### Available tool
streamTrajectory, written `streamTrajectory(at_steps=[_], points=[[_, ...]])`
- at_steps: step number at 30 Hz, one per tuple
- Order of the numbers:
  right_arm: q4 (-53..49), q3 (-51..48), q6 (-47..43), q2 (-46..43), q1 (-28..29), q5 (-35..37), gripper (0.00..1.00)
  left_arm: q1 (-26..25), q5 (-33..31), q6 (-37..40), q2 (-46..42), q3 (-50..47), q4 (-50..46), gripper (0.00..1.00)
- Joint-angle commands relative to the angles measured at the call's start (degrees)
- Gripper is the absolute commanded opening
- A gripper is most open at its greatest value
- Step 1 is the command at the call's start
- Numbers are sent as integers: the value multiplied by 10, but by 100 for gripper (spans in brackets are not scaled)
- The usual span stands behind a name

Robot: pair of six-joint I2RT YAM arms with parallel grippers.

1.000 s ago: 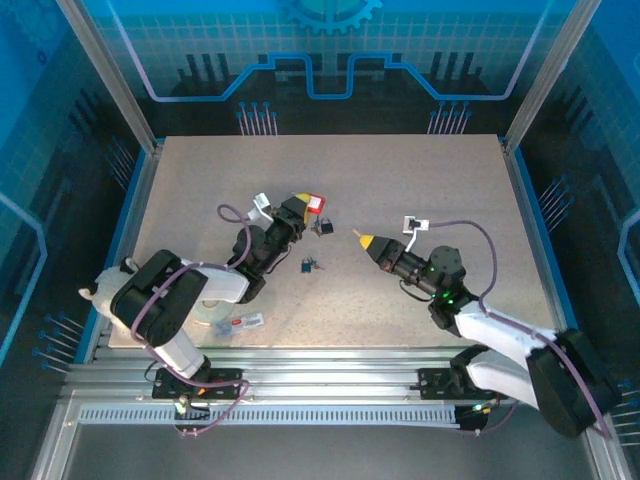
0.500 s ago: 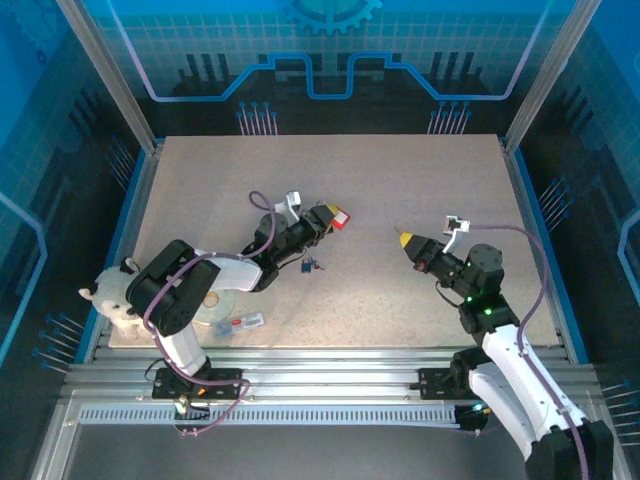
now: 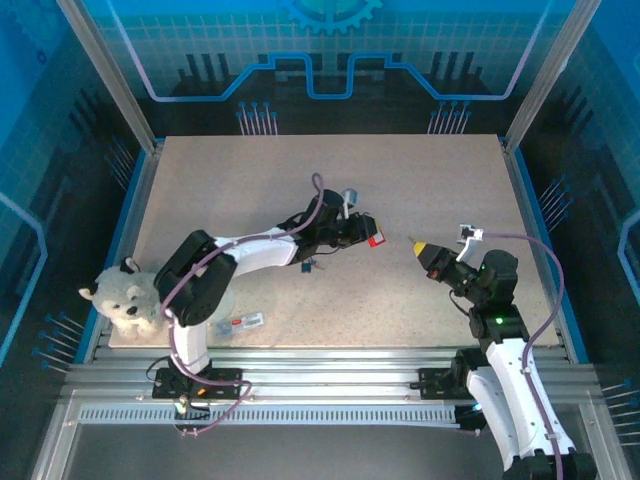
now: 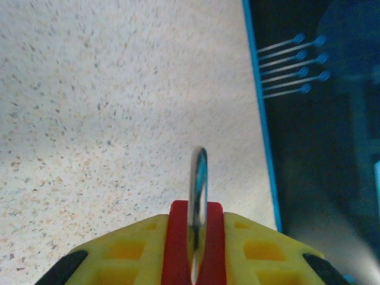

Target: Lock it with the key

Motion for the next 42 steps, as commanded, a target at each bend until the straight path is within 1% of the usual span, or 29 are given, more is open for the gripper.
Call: streamTrajectory(at_steps=[1, 9, 13, 27, 34, 35, 39, 42], points=[[-17, 9, -11, -10, -13, -17, 0, -6, 25, 50, 53, 58, -120, 0], [-13, 9, -8, -16, -20, -26, 0, -10, 36, 62, 146, 167, -180, 0], [-9, 6, -8, -16, -21, -28, 0, -9, 49, 50, 179, 196, -176, 0], [3, -3, -2, -16, -22, -33, 0, -9, 49, 48, 231, 256, -207, 0], [5, -6, -1, -17, -22, -35, 0, -9, 43, 56, 253, 288, -249, 0], [6, -6, -1, -17, -23, -34, 0, -9, 43, 56, 255, 290, -253, 1], [6, -7, 0, -17, -23, -34, 0, -9, 38, 58, 262, 297, -269, 11], [5, -7, 0, -16, -23, -34, 0, -10, 35, 63, 264, 301, -280, 15]])
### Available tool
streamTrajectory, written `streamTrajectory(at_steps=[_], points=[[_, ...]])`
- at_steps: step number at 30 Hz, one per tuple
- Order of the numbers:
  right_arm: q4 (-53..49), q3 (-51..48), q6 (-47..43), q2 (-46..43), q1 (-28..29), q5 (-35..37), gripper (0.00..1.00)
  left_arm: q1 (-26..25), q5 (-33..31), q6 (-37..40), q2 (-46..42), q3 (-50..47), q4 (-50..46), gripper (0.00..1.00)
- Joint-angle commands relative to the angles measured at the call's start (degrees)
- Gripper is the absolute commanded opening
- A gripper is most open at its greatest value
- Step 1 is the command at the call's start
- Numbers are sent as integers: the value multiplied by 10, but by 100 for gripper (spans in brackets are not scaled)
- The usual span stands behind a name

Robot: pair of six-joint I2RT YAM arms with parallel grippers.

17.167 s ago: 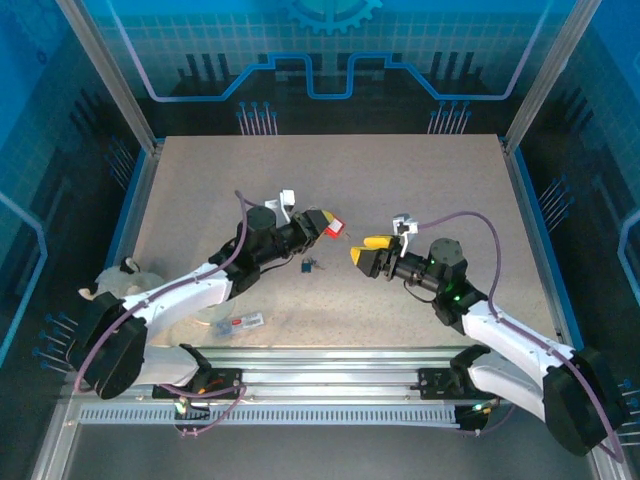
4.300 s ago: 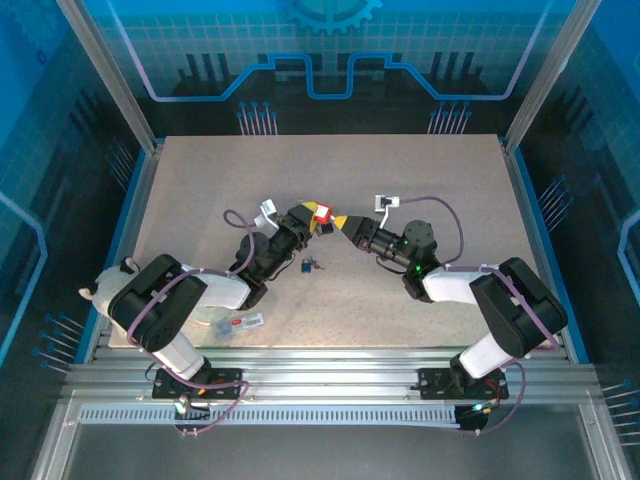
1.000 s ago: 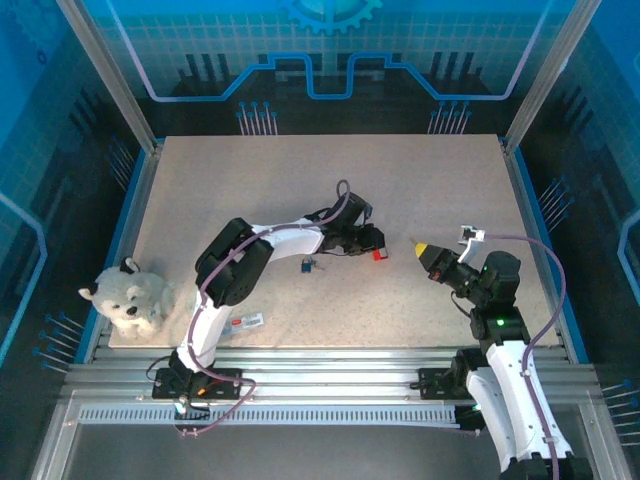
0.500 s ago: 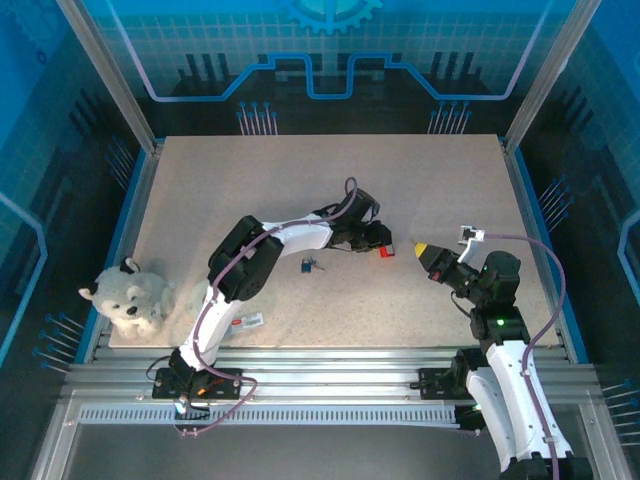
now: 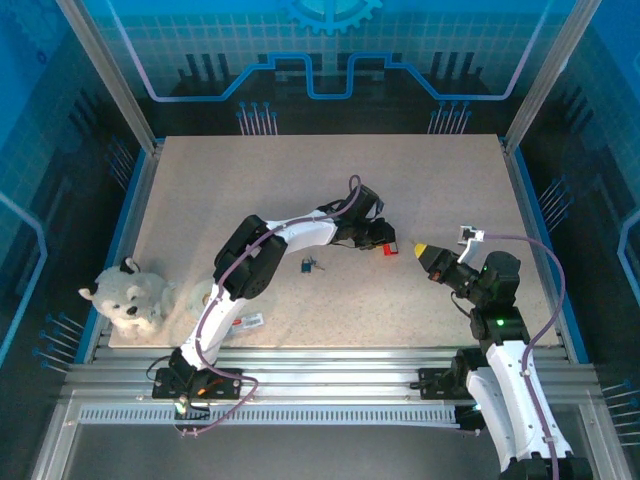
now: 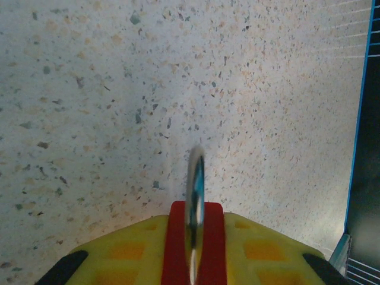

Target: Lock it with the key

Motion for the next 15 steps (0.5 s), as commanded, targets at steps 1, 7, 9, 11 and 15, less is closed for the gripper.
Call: streamTrajectory(at_steps=[1, 7, 9, 11, 15], points=[[10, -5, 0, -6, -10, -11, 0, -4, -9, 20, 22, 8, -57, 17], [11, -5, 1, -5, -10, -10, 0, -3, -15, 29, 24, 13, -71, 22], [10, -5, 1, -4, -10, -10, 0, -3, -16, 31, 23, 15, -75, 25], [8, -6, 1, -5, -10, -8, 0, -3, -19, 34, 22, 18, -81, 27], [7, -5, 0, -5, -10, -7, 0, -3, -25, 41, 19, 21, -92, 31]])
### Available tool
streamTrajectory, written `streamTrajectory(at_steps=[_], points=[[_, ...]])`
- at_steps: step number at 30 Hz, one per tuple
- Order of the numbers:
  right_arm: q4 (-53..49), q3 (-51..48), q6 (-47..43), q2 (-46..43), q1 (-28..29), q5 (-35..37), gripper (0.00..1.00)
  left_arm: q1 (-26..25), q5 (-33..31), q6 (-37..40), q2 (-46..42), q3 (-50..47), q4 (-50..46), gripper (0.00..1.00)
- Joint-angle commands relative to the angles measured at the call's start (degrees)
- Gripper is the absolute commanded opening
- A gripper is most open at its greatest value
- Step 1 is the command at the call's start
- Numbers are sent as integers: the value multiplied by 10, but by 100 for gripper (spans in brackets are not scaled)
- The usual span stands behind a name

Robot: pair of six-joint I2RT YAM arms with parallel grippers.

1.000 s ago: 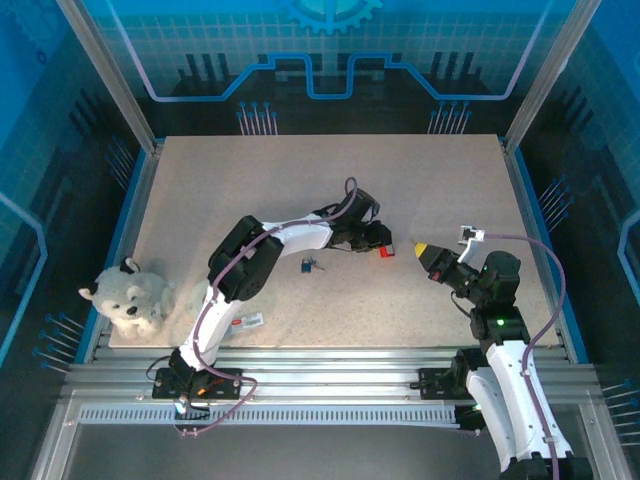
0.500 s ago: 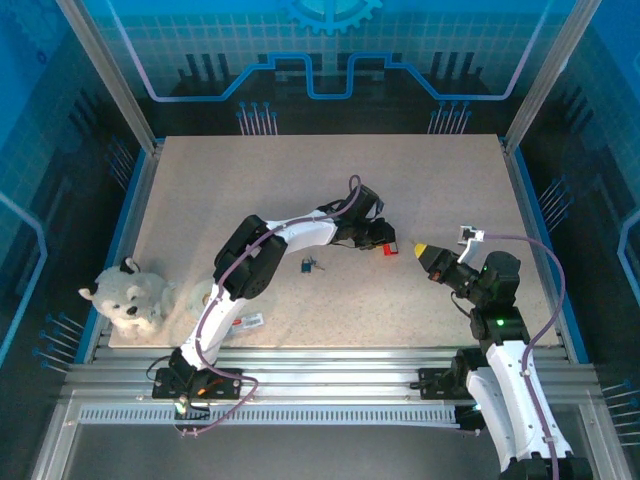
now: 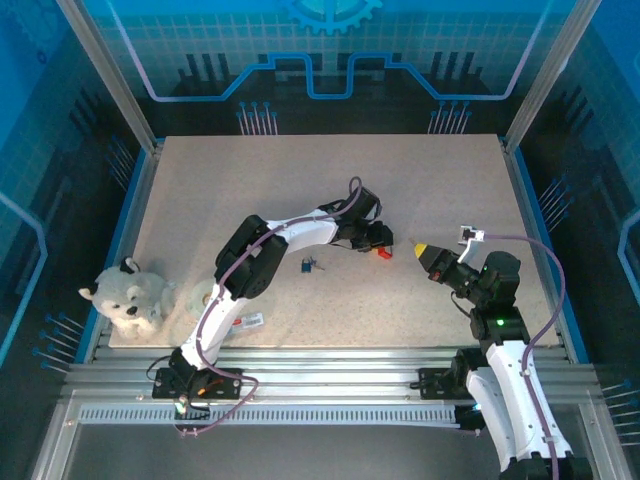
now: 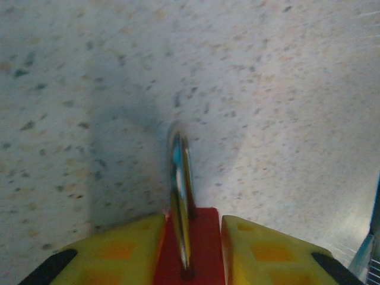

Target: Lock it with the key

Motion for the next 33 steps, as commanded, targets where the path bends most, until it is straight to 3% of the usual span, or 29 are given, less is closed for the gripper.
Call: streamTrajectory(at_steps=[1, 24, 33], points=[[7, -5, -1, -4, -10, -6, 0, -3, -15, 21, 13, 12, -46, 32], [0, -1, -4, 4, -10, -3, 0, -2, -71, 66, -74, 1, -120, 55], [-20, 3, -13, 18, -13, 30, 0, 0, -84, 63, -225, -97, -75, 70]])
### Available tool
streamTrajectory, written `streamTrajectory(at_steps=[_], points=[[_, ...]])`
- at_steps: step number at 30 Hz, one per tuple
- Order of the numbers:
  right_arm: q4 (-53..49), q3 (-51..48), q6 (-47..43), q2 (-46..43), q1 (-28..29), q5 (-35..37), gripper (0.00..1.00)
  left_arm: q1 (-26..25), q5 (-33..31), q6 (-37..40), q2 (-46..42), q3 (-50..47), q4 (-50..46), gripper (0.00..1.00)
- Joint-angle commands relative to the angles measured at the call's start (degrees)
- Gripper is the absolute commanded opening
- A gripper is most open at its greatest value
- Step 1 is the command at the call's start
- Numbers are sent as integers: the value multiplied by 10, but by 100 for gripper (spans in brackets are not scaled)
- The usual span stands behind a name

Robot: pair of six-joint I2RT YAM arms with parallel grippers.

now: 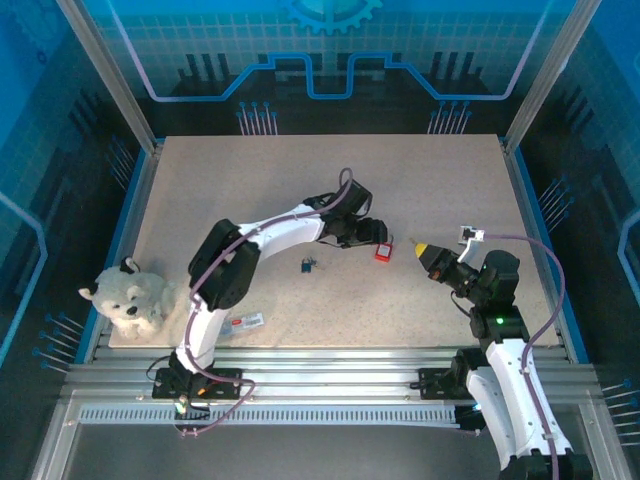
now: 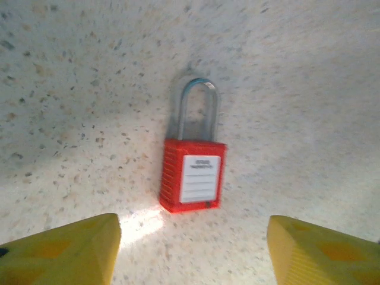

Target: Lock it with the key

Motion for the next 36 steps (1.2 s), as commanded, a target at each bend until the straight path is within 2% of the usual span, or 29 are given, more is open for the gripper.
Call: streamTrajectory(at_steps=[1, 4, 10, 16, 24, 30, 36], points=[[-19, 4, -14, 6, -10, 22, 0, 3, -1, 6, -85, -35, 30, 72], [-24, 5, -15, 9, -10, 34, 0, 3, 10, 16, -135, -78, 63, 79], [-35, 6, -21, 25, -10, 47, 0, -1, -42, 86, -249, -159, 81, 99], [-25, 3, -14, 56, -7, 61, 0, -4, -141, 141, -361, -251, 89, 99], [-24, 4, -11, 86, 15, 126, 0, -5, -247, 188, -492, -391, 147, 99], [-16, 4, 0, 111, 44, 183, 0, -4, -291, 197, -553, -475, 215, 99], [-2, 3, 10, 144, 64, 213, 0, -3, -320, 210, -573, -526, 263, 99]])
